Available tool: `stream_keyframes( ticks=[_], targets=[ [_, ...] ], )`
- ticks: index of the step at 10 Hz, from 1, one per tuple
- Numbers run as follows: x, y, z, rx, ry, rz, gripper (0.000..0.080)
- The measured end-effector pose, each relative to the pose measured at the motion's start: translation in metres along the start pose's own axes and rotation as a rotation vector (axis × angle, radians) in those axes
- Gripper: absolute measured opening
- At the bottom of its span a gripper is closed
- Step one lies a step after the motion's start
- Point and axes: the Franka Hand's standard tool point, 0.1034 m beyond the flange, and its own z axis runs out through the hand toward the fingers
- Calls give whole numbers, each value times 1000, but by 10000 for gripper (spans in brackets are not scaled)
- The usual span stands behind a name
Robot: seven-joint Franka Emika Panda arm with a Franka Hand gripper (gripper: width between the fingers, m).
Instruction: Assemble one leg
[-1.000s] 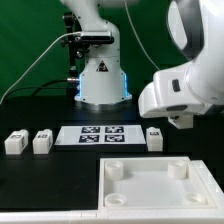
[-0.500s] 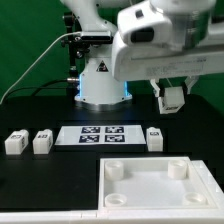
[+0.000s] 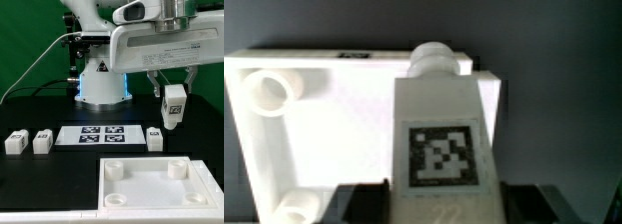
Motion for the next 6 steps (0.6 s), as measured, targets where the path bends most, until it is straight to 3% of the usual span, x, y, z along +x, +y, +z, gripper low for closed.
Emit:
stream_keyframes(
  ticks=[2, 3, 6],
  targets=[
    [19, -4, -4, 16, 147, -12, 294],
    [46, -7, -5, 37, 266, -12, 294],
    [80, -24, 2, 60, 304, -21, 294]
  ],
)
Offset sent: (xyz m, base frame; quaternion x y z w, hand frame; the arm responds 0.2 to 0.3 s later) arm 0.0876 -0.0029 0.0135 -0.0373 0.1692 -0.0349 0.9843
